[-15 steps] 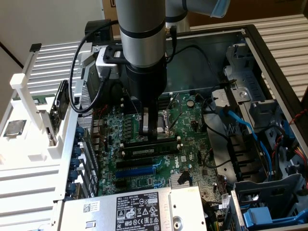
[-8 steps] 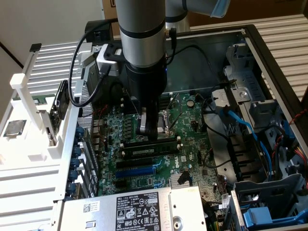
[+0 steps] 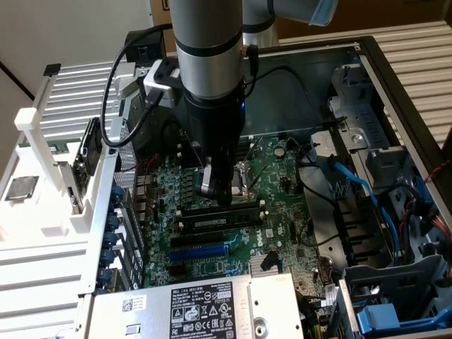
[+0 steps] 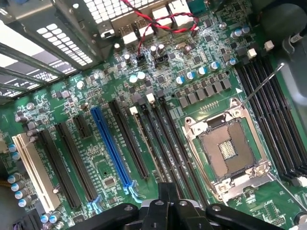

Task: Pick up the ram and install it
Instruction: 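Press down the ram until it locks into place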

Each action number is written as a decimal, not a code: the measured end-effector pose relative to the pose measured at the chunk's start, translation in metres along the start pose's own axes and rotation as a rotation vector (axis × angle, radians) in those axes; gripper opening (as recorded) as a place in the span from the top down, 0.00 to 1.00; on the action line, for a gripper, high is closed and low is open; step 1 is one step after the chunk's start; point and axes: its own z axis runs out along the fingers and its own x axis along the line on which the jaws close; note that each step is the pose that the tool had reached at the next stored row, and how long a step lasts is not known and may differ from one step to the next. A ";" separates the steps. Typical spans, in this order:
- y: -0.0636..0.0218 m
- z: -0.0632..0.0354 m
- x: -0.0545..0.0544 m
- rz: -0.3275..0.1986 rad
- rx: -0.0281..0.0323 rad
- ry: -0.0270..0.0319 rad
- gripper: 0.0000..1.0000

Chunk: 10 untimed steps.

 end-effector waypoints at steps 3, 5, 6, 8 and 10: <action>0.0000 0.0001 0.000 0.043 0.0012 -0.0007 0.89; 0.0000 0.0001 0.000 0.073 0.0021 -0.0010 0.89; 0.0000 0.0001 0.000 0.088 0.0025 -0.0011 0.89; 0.0000 0.0001 0.000 0.119 0.0035 -0.0014 0.89; 0.0000 0.0001 0.000 0.149 0.0045 -0.0016 0.89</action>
